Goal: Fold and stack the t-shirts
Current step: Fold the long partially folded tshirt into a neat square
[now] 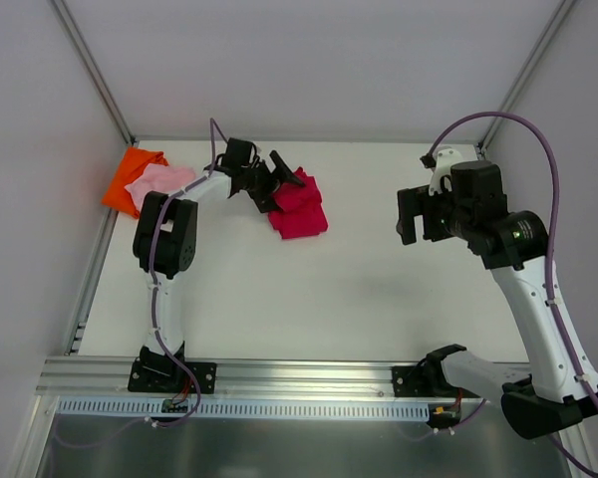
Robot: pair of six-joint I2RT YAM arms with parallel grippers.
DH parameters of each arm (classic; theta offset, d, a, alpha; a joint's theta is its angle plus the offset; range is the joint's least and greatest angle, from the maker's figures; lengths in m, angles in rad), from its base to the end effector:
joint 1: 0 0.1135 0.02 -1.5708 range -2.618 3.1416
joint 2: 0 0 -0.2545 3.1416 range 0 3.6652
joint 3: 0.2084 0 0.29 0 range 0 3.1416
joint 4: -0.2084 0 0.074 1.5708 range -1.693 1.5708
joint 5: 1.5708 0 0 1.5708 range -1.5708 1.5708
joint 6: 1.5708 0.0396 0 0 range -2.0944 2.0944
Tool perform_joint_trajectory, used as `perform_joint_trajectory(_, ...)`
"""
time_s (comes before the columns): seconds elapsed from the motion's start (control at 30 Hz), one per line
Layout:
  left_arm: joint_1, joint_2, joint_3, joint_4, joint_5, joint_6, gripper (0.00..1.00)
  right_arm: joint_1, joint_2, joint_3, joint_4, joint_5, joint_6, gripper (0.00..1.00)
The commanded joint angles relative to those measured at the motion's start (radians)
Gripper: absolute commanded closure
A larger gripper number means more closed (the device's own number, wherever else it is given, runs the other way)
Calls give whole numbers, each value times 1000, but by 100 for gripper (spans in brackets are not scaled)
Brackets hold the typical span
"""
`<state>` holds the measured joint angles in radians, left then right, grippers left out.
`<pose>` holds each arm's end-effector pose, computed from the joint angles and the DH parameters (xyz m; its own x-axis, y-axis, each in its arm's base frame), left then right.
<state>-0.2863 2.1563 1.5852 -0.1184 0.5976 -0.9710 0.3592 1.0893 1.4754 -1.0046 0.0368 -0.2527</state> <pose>0.4869 -0.1666 0.1548 -0.8810 -0.4520 -0.1401 -0.1369 0.5267 -0.8389 0.2204 0.0812 0.4356 -0.4448 -0.4339 -0.7835 -0.4487 0.8651 -0.2244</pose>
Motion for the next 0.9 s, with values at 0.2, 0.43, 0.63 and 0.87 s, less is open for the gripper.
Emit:
perform_joint_trajectory(0.2,6,-124,186,-90,-139,130,1,7,29,29,4,-104,-20,4)
perform_joint_trajectory(0.43,6,-232,306,-136,-183,213,1,14,34,28,9,-103,-20,4)
perform_joint_trajectory(0.63,-8,-326,222,-84,-107,215,1,15,8,28,11,-43,-23,4)
perform_joint_trajectory(0.87,-79,-280,154,32,123,158,3,15,-22,10,11,24,-26,4)
